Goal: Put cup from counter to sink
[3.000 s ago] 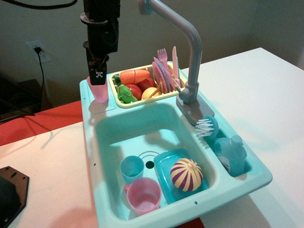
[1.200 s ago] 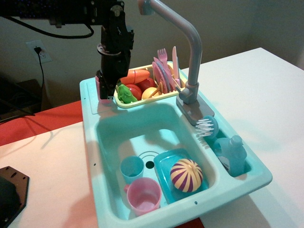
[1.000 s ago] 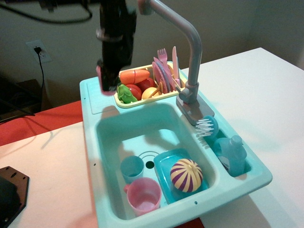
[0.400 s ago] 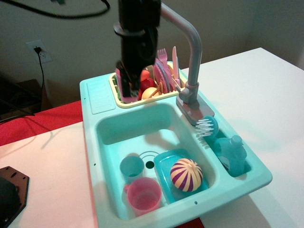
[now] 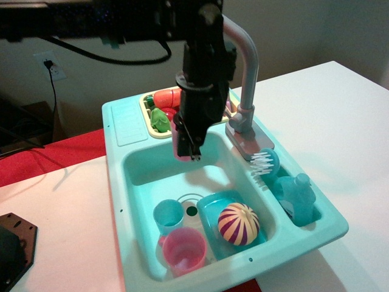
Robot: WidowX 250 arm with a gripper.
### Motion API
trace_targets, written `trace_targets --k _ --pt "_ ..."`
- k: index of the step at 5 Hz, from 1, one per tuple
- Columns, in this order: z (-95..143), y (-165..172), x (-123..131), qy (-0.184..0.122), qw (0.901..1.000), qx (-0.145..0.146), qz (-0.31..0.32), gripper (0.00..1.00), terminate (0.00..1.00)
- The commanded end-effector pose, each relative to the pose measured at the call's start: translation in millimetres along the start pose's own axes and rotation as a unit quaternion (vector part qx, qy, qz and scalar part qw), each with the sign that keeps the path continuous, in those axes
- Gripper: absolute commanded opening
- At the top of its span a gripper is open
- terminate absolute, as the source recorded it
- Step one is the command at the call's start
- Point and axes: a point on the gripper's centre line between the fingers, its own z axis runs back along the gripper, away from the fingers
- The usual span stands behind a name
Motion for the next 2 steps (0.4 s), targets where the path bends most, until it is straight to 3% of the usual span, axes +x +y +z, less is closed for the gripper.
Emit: trace_targets --k 1,2 --pt "-10.3 12.5 6.7 -0.007 0.9997 0.015 0.020 0.00 0.00" --pt "-22.4 16.9 6.9 -0.001 0.9994 0.018 0.030 0.00 0.00"
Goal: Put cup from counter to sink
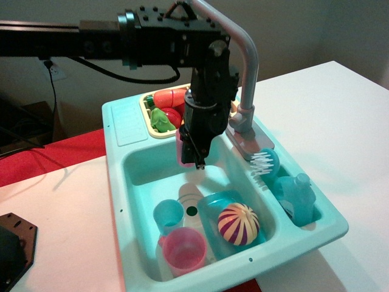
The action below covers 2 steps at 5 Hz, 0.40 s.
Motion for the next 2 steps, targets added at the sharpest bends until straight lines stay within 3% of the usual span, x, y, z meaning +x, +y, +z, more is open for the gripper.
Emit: trace_targets --k 1,2 --pt "5.3 4.2 -0.4 -0.014 0.9997 0.006 0.021 0.00 0.00" --pt "10.3 6.0 0.1 -0.004 0.9998 -0.002 0.018 1.00 0.00"
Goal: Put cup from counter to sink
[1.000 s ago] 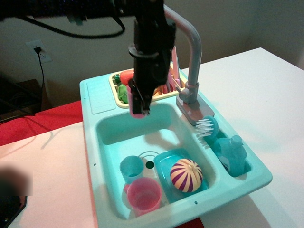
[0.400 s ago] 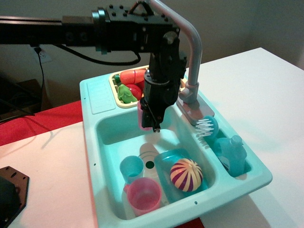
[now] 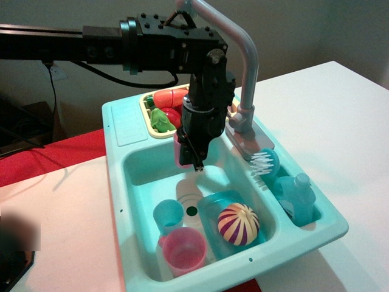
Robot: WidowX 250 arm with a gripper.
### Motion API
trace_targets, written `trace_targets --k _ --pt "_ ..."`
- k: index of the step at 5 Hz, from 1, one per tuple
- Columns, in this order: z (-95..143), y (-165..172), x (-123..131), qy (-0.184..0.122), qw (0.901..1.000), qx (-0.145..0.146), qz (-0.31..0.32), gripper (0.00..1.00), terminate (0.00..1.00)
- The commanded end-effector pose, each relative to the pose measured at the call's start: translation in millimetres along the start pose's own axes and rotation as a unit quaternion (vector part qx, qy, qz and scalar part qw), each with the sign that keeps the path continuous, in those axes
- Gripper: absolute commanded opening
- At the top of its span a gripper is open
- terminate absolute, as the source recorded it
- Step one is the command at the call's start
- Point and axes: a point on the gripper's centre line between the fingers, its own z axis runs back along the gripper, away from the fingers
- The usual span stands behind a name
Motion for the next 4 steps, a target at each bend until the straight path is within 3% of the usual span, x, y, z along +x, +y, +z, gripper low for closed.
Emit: trace_targets --k 1,3,4 --pt "16.6 2.1 1.1 -0.012 0.9999 0.001 0.002 1.00 0.00" --pt "18.6 1.2 -2.2 -0.007 0.9999 0.005 0.008 1.00 0.00" --pt "28.6 5.6 -6.5 -0.002 0.9997 0.023 0.013 1.00 1.00"
